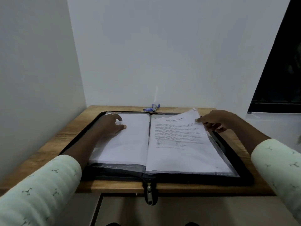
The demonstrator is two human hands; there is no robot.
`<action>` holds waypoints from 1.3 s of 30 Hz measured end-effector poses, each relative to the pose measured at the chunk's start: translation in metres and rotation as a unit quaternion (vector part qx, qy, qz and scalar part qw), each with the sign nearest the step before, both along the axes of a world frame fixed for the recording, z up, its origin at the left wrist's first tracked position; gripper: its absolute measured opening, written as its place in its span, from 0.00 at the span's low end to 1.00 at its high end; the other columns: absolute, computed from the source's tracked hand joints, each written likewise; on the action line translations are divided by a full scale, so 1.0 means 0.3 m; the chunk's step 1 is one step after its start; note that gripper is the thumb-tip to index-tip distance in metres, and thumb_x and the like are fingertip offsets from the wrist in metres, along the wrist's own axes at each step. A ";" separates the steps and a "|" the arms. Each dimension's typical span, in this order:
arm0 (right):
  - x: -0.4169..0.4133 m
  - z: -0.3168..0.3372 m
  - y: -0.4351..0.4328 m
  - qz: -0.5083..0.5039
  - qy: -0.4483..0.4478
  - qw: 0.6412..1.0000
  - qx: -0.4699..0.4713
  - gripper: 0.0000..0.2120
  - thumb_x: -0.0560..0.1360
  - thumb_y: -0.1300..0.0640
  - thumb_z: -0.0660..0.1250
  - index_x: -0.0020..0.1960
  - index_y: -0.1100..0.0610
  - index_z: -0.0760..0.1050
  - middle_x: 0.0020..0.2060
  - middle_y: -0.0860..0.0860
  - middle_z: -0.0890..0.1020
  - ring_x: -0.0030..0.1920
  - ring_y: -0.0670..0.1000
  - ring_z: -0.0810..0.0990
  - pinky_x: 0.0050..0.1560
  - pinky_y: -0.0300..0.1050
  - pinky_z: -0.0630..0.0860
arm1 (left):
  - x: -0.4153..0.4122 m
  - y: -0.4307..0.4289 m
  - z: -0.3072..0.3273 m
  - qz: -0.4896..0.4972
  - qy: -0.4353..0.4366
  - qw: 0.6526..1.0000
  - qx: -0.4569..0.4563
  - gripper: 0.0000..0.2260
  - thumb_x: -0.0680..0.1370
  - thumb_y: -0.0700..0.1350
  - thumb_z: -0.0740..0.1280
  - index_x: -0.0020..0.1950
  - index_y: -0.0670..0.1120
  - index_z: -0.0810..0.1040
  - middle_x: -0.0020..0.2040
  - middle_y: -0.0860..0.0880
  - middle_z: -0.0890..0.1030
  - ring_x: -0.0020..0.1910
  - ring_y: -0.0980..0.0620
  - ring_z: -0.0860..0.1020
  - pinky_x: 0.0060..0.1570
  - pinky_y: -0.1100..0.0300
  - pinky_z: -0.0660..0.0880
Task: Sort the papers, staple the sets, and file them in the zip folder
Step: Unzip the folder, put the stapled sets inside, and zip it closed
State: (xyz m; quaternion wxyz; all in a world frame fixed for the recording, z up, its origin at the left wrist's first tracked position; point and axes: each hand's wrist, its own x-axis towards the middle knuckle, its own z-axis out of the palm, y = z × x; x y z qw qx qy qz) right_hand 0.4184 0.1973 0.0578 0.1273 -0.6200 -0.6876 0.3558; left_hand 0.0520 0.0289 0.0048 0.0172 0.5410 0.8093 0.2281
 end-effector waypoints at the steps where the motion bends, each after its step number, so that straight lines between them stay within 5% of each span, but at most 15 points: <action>1: 0.010 0.004 -0.008 0.010 -0.021 1.000 -0.016 0.18 0.72 0.45 0.74 0.40 0.58 0.73 0.30 0.52 0.79 0.31 0.51 0.73 0.32 0.39 0.71 | -0.009 -0.009 -0.005 0.000 -0.001 1.000 0.002 0.20 0.76 0.56 0.71 0.63 0.48 0.78 0.60 0.46 0.78 0.63 0.49 0.73 0.63 0.57 0.69; 4: 0.024 0.015 -0.043 0.049 0.043 0.991 -0.116 0.15 0.72 0.48 0.75 0.45 0.59 0.76 0.32 0.52 0.81 0.30 0.50 0.77 0.33 0.40 0.75 | -0.027 -0.024 -0.009 -0.005 -0.020 1.000 0.015 0.19 0.75 0.55 0.72 0.62 0.47 0.79 0.59 0.45 0.77 0.61 0.49 0.74 0.60 0.57 0.70; 8: -0.003 0.073 -0.110 0.098 0.147 0.968 -0.175 0.19 0.75 0.57 0.71 0.63 0.63 0.77 0.53 0.57 0.85 0.49 0.54 0.86 0.47 0.48 0.83 | -0.057 -0.035 0.003 -0.003 -0.049 0.998 0.026 0.17 0.76 0.54 0.72 0.61 0.47 0.79 0.55 0.46 0.77 0.54 0.50 0.74 0.51 0.60 0.68; 15: -0.265 0.297 -0.273 0.161 0.283 0.937 -0.126 0.09 0.80 0.58 0.62 0.50 0.63 0.76 0.34 0.58 0.84 0.31 0.54 0.84 0.28 0.44 0.79 | -0.060 -0.055 0.053 0.002 -0.124 0.982 0.145 0.10 0.79 0.56 0.67 0.50 0.50 0.81 0.48 0.47 0.83 0.47 0.48 0.79 0.41 0.59 0.71; 19: -0.539 0.288 -0.346 0.231 0.340 0.888 -0.206 0.11 0.80 0.53 0.64 0.54 0.61 0.71 0.39 0.58 0.82 0.43 0.57 0.83 0.42 0.56 0.83 | -0.076 -0.094 0.129 -0.009 -0.346 0.911 0.225 0.21 0.82 0.61 0.58 0.53 0.45 0.80 0.46 0.41 0.83 0.37 0.47 0.81 0.38 0.59 0.76; 22: -0.702 0.174 -0.366 0.283 0.282 0.883 -0.248 0.23 0.78 0.44 0.65 0.64 0.60 0.70 0.52 0.62 0.80 0.56 0.61 0.80 0.52 0.65 0.79 | -0.128 -0.154 0.189 0.019 -0.419 0.882 0.217 0.29 0.82 0.64 0.47 0.56 0.45 0.79 0.42 0.44 0.80 0.37 0.49 0.78 0.36 0.61 0.75; 24: -0.749 0.080 -0.370 0.297 0.191 0.916 -0.192 0.19 0.79 0.45 0.64 0.60 0.59 0.73 0.51 0.58 0.79 0.52 0.55 0.79 0.54 0.59 0.79 | -0.191 -0.207 0.191 0.007 -0.477 0.861 0.174 0.29 0.81 0.66 0.49 0.58 0.45 0.78 0.47 0.41 0.81 0.41 0.44 0.80 0.42 0.54 0.77; 27: -0.758 -0.031 -0.360 0.287 0.123 0.944 -0.104 0.12 0.79 0.53 0.67 0.57 0.59 0.76 0.50 0.54 0.80 0.46 0.49 0.78 0.48 0.44 0.79 | -0.262 -0.256 0.143 0.005 -0.399 0.912 0.093 0.13 0.81 0.50 0.65 0.60 0.43 0.77 0.54 0.39 0.80 0.47 0.41 0.81 0.50 0.50 0.79; 30: -0.762 -0.062 -0.350 0.273 0.151 0.943 -0.114 0.14 0.79 0.57 0.67 0.61 0.62 0.77 0.50 0.53 0.81 0.46 0.49 0.79 0.49 0.42 0.79 | -0.235 -0.229 0.102 -0.023 -0.361 0.926 0.104 0.08 0.79 0.37 0.67 0.58 0.41 0.79 0.49 0.40 0.80 0.47 0.44 0.80 0.53 0.51 0.77; 35: -0.721 -0.045 -0.337 0.260 0.200 0.939 -0.104 0.12 0.78 0.57 0.67 0.59 0.61 0.78 0.51 0.54 0.81 0.49 0.51 0.80 0.49 0.45 0.81 | -0.142 -0.122 0.079 -0.045 -0.381 0.904 0.189 0.04 0.80 0.37 0.66 0.53 0.41 0.80 0.50 0.37 0.81 0.41 0.43 0.80 0.43 0.54 0.79; 39: -0.558 -0.036 -0.227 0.182 0.114 0.971 0.111 0.10 0.76 0.58 0.67 0.53 0.64 0.79 0.45 0.55 0.77 0.47 0.54 0.77 0.44 0.43 0.73 | -0.100 -0.051 0.093 -0.077 -0.326 0.941 0.046 0.05 0.78 0.41 0.70 0.53 0.42 0.82 0.48 0.43 0.82 0.41 0.44 0.82 0.42 0.55 0.79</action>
